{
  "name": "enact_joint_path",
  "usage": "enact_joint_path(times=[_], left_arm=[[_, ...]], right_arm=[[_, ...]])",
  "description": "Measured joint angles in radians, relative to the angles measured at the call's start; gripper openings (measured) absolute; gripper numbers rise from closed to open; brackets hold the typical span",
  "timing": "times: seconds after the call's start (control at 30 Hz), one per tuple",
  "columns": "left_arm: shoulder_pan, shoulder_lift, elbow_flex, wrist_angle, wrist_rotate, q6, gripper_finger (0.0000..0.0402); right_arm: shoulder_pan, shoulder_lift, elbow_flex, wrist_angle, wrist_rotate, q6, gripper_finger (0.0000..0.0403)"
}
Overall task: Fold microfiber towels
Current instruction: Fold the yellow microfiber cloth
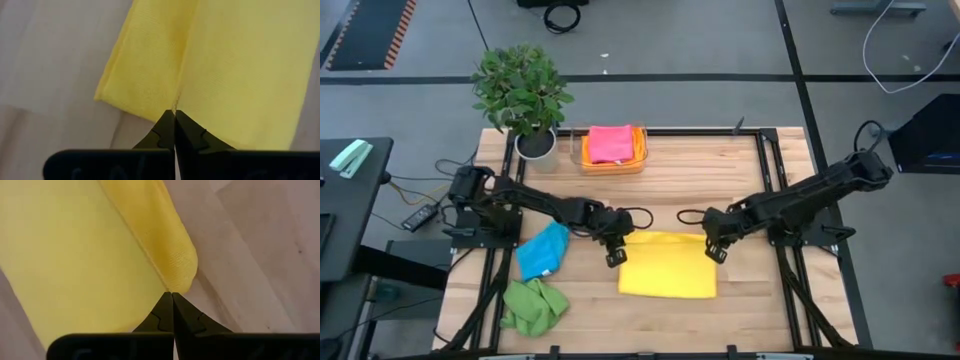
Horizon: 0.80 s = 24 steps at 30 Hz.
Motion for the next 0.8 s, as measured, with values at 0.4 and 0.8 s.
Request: enact_joint_path(times=[0.4, 0.8], left_arm=[[0.059, 0.0, 0.001, 0.0, -0.064, 0.059, 0.0004], [0.075, -0.022, 0.001, -0.005, -0.044, 0.095, 0.0007]], right_arm=[[-0.065, 0.0, -0.004, 0.015, 0.005, -0.047, 0.0], [-0.095, 0.0, -0.004, 0.013, 0.005, -0.063, 0.0]])
